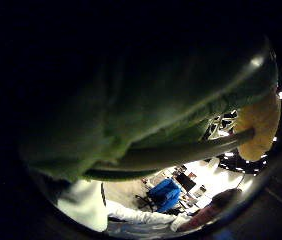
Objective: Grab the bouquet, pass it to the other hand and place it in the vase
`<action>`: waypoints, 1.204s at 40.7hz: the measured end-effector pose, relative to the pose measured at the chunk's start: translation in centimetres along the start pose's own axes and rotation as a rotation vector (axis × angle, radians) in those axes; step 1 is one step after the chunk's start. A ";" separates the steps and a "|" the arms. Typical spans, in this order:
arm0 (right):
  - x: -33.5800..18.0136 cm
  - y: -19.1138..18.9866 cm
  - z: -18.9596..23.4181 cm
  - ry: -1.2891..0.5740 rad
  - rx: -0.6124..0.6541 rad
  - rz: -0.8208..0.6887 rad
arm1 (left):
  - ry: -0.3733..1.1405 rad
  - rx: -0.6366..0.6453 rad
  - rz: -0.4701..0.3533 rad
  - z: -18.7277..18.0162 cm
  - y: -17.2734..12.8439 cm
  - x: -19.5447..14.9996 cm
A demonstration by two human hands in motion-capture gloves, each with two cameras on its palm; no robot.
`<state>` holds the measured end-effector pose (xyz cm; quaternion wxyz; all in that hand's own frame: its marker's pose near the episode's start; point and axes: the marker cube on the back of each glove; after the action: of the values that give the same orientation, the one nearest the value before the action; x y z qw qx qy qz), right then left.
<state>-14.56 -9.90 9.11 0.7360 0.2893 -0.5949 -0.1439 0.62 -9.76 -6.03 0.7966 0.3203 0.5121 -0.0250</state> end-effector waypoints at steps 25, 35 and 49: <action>-3.0 -2.3 -5.9 0.138 -0.308 0.107 | -0.058 0.141 0.086 -4.4 -6.7 7.6; -3.8 -4.6 -10.5 0.159 -0.232 0.114 | 0.138 0.222 0.310 -8.7 -11.8 10.9; -5.8 -3.9 -12.2 0.184 -0.206 0.144 | -0.106 0.295 0.061 -11.1 -14.9 4.7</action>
<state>-3.83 -6.70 0.67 0.8215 0.1808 -0.5265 -0.1237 -11.54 -14.29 -20.18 0.7673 0.4475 0.4500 -0.0925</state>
